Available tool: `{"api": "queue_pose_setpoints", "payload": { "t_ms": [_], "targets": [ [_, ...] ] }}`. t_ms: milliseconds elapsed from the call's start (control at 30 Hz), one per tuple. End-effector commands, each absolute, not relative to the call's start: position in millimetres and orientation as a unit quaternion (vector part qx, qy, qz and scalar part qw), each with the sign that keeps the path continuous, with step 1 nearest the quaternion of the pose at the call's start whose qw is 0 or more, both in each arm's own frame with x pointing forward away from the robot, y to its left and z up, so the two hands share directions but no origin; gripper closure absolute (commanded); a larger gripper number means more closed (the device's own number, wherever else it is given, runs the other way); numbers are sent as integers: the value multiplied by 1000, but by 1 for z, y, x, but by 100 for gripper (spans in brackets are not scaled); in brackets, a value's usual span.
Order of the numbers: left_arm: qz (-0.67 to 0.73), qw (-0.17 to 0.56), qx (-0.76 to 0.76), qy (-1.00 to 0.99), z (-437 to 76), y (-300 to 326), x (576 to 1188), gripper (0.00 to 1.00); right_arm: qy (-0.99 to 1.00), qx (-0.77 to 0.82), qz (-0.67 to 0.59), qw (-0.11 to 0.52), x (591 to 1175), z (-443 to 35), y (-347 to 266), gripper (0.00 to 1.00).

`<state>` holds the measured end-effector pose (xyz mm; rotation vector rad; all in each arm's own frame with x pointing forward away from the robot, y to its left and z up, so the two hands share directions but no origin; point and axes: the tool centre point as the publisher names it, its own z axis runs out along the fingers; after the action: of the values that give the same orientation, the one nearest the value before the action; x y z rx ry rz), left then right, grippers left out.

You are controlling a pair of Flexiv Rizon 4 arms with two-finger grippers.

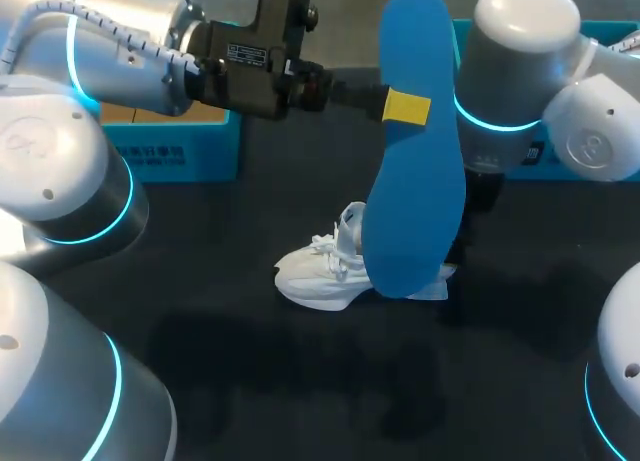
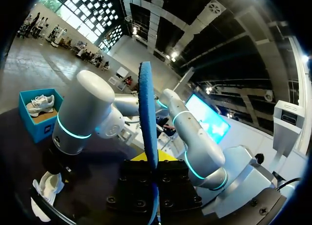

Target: Take the shoe out of the shoebox, open the shoe tongue, remove and reinsert the insole, then place the shoe into the shoebox

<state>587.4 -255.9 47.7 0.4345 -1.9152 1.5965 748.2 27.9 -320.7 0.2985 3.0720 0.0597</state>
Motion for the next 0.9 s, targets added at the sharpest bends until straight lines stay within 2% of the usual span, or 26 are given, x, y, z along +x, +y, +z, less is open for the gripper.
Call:
{"api": "queue_pose_setpoints", "payload": {
  "t_ms": [33,433,900],
  "targets": [
    [602,300,164,-721,47,-256,587,100,995,97,19,29,747,-321,27,0],
    [602,300,164,-721,47,-256,587,100,998,53,10,36,792,-312,60,0],
    [602,300,164,-721,47,-256,587,100,1000,9,1,19,827,-339,103,0]
  ]
}}
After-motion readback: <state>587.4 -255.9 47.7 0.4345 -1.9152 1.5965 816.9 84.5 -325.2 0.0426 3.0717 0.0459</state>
